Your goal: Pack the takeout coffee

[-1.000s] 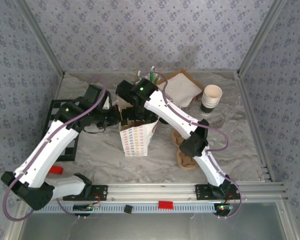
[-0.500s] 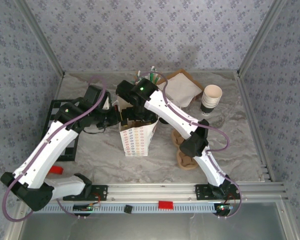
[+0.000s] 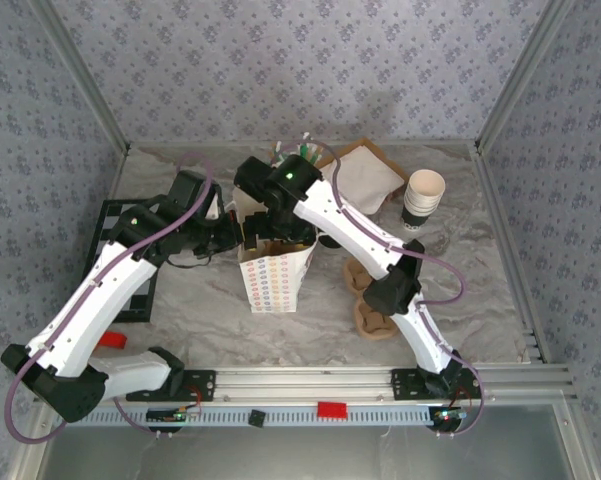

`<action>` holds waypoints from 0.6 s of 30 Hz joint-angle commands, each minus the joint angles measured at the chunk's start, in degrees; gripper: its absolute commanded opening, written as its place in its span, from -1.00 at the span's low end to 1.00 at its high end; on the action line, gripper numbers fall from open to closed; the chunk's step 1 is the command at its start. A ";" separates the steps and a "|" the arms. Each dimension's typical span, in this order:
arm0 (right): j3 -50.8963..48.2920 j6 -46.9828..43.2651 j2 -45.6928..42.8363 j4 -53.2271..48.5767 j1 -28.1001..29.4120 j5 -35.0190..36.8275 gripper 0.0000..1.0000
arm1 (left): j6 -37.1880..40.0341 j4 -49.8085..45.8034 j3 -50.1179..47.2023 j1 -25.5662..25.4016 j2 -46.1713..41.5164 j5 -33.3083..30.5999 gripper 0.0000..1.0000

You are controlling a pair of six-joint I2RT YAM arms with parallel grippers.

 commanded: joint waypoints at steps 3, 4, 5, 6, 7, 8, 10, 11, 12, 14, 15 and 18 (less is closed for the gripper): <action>1.69 0.63 -3.40 -3.90 0.38 -0.55 0.86 | -0.63 -2.70 -0.96 -0.51 -1.01 -1.48 -1.00; 1.69 0.65 -3.60 -3.90 0.37 -0.55 0.85 | -0.63 -2.71 -1.04 -0.52 -1.16 -1.61 -1.00; 1.77 0.65 -3.83 -3.94 0.30 -0.56 0.83 | -0.70 -2.79 -1.06 -0.50 -1.32 -1.74 -1.00; 1.78 0.67 -4.09 -3.86 0.29 -0.59 0.82 | -0.77 -2.70 -1.15 -0.54 -1.46 -1.83 -1.00; 1.80 0.65 -4.35 -3.90 0.30 -0.53 0.80 | -0.75 -2.62 -1.35 -0.53 -1.54 -1.86 -1.00; 1.78 0.69 -4.65 -3.95 0.25 -0.47 0.79 | -0.84 -2.62 -1.32 -0.50 -1.56 -1.89 -1.00; 1.78 0.66 -5.17 -4.03 0.09 -0.46 0.76 | -0.87 -2.53 -1.45 -0.51 -1.60 -1.80 -1.00; 1.78 0.66 -5.57 -3.95 0.11 -0.57 0.74 | -0.88 -2.57 -1.38 -0.55 -1.60 -1.78 -1.00; 1.78 0.65 -5.93 -3.78 0.12 -0.65 0.73 | -0.89 -2.59 -1.29 -0.56 -1.60 -1.84 -1.00; 1.78 0.65 -6.80 -3.38 0.10 -0.92 0.68 | -0.76 -2.53 -1.19 -0.54 -1.59 -1.85 -1.00; 1.80 0.61 -7.18 -3.18 0.05 -1.06 0.67 | -0.78 -2.59 -1.19 -0.50 -1.60 -1.94 -1.00; 1.69 0.21 -8.62 -2.98 0.03 -0.84 0.63 | -0.79 -2.77 -1.10 -0.50 -1.72 -2.20 -1.00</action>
